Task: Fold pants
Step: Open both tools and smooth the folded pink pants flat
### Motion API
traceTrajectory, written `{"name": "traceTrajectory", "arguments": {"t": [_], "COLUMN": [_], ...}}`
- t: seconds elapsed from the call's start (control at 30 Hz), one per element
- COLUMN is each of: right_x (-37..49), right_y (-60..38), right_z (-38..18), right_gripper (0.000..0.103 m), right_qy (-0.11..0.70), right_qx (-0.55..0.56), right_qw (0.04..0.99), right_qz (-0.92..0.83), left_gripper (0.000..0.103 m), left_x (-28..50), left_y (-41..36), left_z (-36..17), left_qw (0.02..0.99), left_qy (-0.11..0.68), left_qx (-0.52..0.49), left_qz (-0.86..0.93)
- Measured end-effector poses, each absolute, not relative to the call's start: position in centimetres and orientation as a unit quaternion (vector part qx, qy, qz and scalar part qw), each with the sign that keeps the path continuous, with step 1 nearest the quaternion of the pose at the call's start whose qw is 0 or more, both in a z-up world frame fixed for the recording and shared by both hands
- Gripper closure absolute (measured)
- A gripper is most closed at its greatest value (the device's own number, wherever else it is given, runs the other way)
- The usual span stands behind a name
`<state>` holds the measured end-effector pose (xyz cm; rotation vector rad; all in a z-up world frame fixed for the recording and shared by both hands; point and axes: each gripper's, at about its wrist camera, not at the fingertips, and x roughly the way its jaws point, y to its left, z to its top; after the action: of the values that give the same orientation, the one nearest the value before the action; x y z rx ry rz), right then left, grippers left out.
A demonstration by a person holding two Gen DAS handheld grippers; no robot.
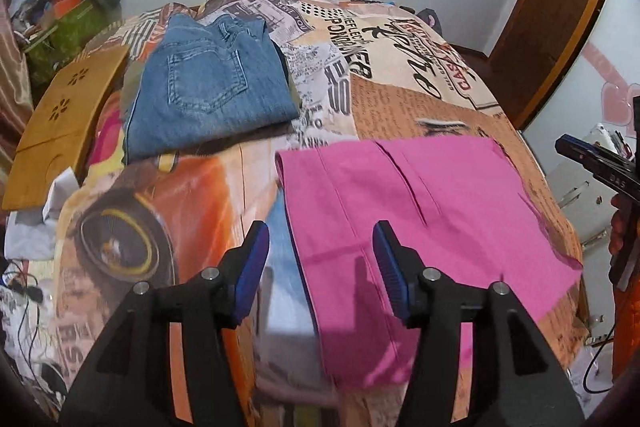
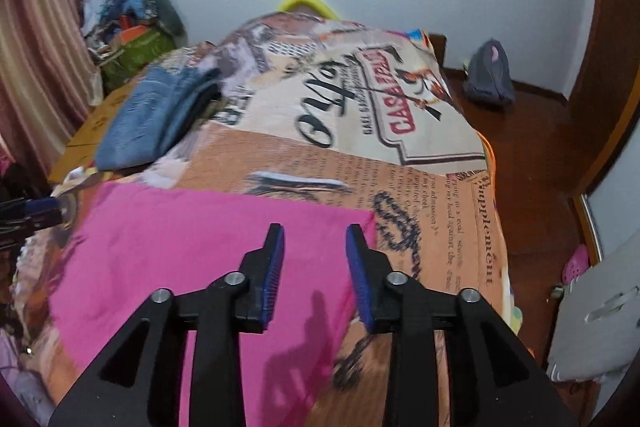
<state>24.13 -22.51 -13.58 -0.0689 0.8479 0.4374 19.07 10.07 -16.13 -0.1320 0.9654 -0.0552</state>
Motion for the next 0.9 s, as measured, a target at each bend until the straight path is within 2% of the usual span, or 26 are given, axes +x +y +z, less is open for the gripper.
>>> {"name": "traceTrajectory", "arguments": {"t": [0.13, 0.3, 0.6, 0.8, 0.9], "right_x": [20.9, 17.9, 15.8, 14.9, 14.7], "right_y": [-21.8, -20.8, -18.8, -19.0, -19.0], "right_z": [-12.7, -13.5, -19.0, -20.0, -20.2], "right_gripper": [0.061, 0.061, 0.061, 0.060, 0.060], "right_qy": [0.391, 0.394, 0.442, 0.439, 0.437], "right_qx": [-0.038, -0.028, -0.051, -0.059, -0.061], "right_qw": [0.893, 0.887, 0.866, 0.866, 0.866], "right_qz": [0.220, 0.238, 0.231, 0.233, 0.235], "left_gripper": [0.038, 0.037, 0.037, 0.033, 0.023], "left_x": [16.4, 14.3, 12.2, 11.4, 11.8], "left_y": [9.7, 9.5, 9.8, 8.9, 9.1], "left_z": [-16.2, -17.8, -21.0, -21.4, -21.5], "left_qw": [0.883, 0.869, 0.833, 0.832, 0.822], "left_qy": [0.463, 0.482, 0.515, 0.504, 0.499], "left_qx": [-0.078, -0.103, -0.191, -0.216, -0.255], "left_qz": [-0.028, -0.036, -0.058, -0.086, -0.103]}}
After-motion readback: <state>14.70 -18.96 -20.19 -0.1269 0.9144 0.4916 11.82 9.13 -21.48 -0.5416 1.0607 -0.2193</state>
